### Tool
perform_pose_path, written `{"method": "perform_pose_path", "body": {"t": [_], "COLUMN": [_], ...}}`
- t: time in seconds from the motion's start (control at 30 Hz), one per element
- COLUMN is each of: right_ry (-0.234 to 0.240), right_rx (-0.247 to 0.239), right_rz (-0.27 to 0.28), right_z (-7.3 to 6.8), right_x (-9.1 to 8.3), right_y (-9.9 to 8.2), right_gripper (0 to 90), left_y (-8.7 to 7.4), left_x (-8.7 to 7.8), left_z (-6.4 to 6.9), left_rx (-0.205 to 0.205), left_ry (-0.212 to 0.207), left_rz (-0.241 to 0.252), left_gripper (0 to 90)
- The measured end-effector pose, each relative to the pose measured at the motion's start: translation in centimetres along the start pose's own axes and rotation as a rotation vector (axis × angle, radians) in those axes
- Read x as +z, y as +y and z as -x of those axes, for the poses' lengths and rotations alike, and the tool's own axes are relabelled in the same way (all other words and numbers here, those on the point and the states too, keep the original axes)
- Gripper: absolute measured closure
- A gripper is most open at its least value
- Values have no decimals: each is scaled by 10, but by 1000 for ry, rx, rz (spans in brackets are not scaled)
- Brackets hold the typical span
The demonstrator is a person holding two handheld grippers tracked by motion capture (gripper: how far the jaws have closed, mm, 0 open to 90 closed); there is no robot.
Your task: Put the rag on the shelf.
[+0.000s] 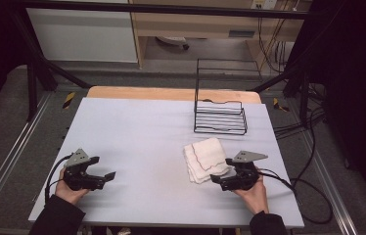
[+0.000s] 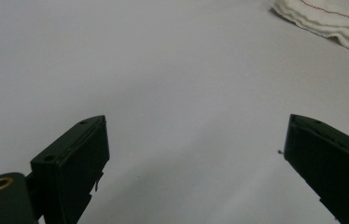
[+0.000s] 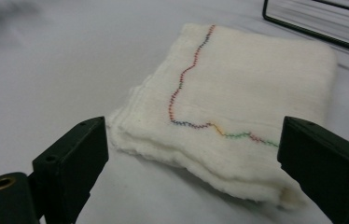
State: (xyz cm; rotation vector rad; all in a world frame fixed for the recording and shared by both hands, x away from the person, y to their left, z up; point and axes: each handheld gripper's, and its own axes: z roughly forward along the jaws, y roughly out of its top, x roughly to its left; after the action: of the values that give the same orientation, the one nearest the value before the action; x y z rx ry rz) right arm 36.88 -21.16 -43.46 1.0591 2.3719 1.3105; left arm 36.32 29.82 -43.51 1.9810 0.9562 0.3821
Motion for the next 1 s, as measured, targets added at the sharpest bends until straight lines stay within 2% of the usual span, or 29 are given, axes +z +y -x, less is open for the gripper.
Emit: {"method": "perform_pose_path", "body": {"t": [0.1,0.33,0.4,0.5,0.6,0.63,0.73,1.0], "right_ry": [1,0,15,45,31,27,22,-11], "right_rx": [-29,-63,-75,-55,-69,-97,-113,-143], "right_rz": [-18,-68,-82,-79,-90,-101,-126,-123], "right_z": [-11,-32,-36,-38,-39,-43,-45,-47], "right_x": [9,29,33,38,40,43,48,51], "right_y": [4,10,11,11,11,12,12,8], "right_gripper": [156,286,355,441,481,508,522,613], "left_y": [0,0,0,0,0,0,0,0], "left_x": [0,-1,-1,0,0,0,0,-1], "left_z": [0,0,0,0,0,0,0,1], "left_rx": [-1,2,1,-1,-1,-1,0,1], "left_ry": [2,3,3,4,4,4,4,5], "left_rz": [1,-1,-2,0,-1,-2,-2,-2], "left_gripper": [67,67,67,67,67,67,67,67]}}
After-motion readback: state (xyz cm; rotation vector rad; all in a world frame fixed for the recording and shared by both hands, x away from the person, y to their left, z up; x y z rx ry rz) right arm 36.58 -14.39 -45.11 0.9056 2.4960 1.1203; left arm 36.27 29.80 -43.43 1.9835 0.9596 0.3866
